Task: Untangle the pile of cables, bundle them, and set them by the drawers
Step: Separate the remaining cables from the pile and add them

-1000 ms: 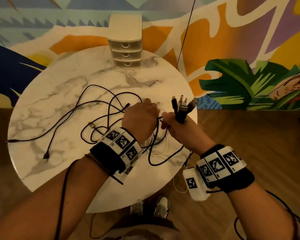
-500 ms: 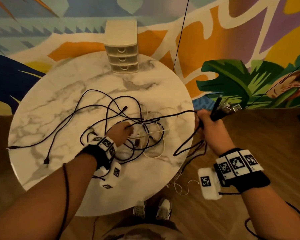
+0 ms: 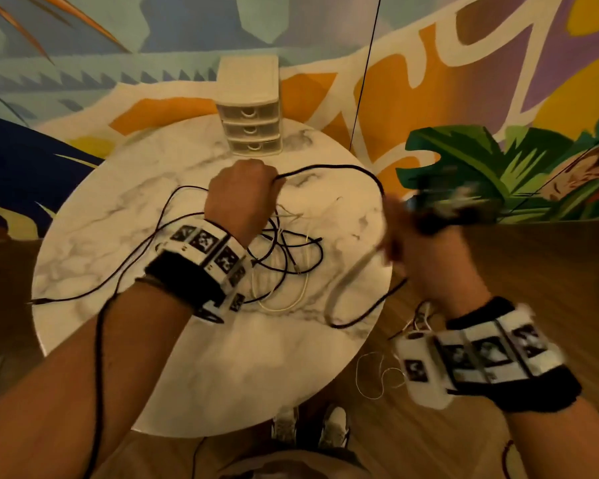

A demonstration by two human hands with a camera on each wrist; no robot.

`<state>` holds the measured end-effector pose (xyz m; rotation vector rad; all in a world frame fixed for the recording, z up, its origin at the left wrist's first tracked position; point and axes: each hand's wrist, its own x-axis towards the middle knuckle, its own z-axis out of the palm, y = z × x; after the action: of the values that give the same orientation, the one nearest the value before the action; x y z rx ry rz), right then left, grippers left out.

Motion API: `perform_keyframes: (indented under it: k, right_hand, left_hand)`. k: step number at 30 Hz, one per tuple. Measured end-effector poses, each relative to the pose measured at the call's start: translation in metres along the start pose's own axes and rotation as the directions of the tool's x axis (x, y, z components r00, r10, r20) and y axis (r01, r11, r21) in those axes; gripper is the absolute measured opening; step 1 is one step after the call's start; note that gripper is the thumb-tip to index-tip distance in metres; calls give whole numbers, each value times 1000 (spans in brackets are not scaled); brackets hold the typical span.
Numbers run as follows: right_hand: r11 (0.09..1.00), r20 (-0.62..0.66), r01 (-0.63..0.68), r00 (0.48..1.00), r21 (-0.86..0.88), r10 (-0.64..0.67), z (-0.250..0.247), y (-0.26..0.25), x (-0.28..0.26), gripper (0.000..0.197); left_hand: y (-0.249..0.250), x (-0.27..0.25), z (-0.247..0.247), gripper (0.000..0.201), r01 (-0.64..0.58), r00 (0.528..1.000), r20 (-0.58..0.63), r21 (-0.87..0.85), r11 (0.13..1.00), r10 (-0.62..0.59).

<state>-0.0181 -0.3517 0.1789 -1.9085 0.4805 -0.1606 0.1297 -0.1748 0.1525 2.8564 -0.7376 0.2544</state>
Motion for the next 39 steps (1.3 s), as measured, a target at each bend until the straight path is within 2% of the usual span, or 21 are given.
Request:
perform_keyframes:
  k: [3, 5, 7, 9, 11, 13, 16, 17, 19, 21, 22, 23, 24, 25, 27, 28, 29, 31, 34, 36, 39]
  right_hand:
    - [972, 226, 29, 974, -235, 26, 41, -2, 9, 36]
    - [948, 256, -42, 958, -314, 127, 50, 8, 20, 48]
    - [982, 270, -131, 949, -139, 165, 52, 15, 29, 46]
    - [975, 310, -197, 938, 105, 156, 51, 19, 32, 31]
    - [947, 352, -214, 928, 240, 121, 53, 18, 30, 26]
    - [954, 353, -177, 932, 241, 84, 59, 21, 29, 28]
    - [985, 249, -96, 967, 142, 58, 65, 23, 34, 36]
    - [987, 219, -72, 975, 141, 40, 65, 23, 36, 35]
    - [981, 170, -31, 985, 192, -2, 59, 22, 41, 33]
    - [968, 116, -6, 993, 249, -24, 48, 20, 46, 35]
    - [963, 98, 1, 995, 270, -28, 42, 19, 47, 35]
    - [961, 86, 4, 996, 276, -29, 37, 18, 48, 35]
    - [960, 69, 10, 997, 279, -31, 32, 18, 49, 36]
    - [955, 38, 15, 999, 296, -28, 29, 16, 49, 37]
    - [926, -54, 28, 999, 377, -8, 21, 11, 50, 40]
    - [905, -92, 46, 996, 423, -8, 16, 7, 51, 41]
    - [888, -115, 71, 993, 454, -20, 11, 4, 51, 42]
    - [875, -132, 136, 988, 465, -84, 3, 0, 53, 42]
    - [876, -198, 161, 977, 454, -77, -4, 10, 58, 42]
    - [857, -259, 122, 966, 501, 13, -6, 19, 59, 46]
    - [868, -246, 39, 964, 494, 97, 0, 30, 53, 48]
  left_hand:
    - [34, -16, -3, 33, -84, 996, 34, 50, 995, 82]
    - [43, -29, 0, 29, -134, 991, 29, 23, 991, 133]
    - [43, -42, 2, 18, -194, 981, -8, -71, 978, 193]
    - [40, -48, 6, 6, -217, 976, -55, -134, 967, 211]
    - [37, -49, 9, 15, -152, 988, -16, -124, 981, 151]
    - [32, -50, 11, 25, -92, 995, 17, -126, 988, 95]
    - [36, -54, 19, 21, -136, 991, -39, -253, 958, 130]
    - [36, -57, 27, 20, -93, 996, -18, -320, 943, 92]
    - [24, -66, 49, 25, 183, 974, 207, -489, 853, -91]
    - [-6, -72, 67, 29, 495, 838, 484, -476, 727, -254]
    - [-23, -70, 71, 29, 541, 802, 526, -438, 718, -283]
    - [-41, -64, 72, 28, 532, 812, 500, -420, 736, -302]
    - [-54, -55, 67, 26, 485, 855, 407, -412, 771, -321]
    - [-65, -43, 59, 23, 401, 914, 242, -401, 824, -327]
    - [-75, -26, 45, 17, 213, 967, -65, -329, 920, -247]
    - [-75, -25, 43, 17, 158, 977, -97, -255, 954, -188]
    - [-74, -32, 49, 18, 115, 991, -45, -166, 979, -124]
    - [-79, -58, 72, 22, 58, 985, 163, -24, 998, -54]
    - [-100, -78, 87, 30, 110, 915, 379, 101, 989, -140]
    - [-106, -71, 82, 32, 129, 927, 338, 119, 984, -163]
    - [-98, -52, 61, 28, 212, 977, 45, -114, 970, -208]
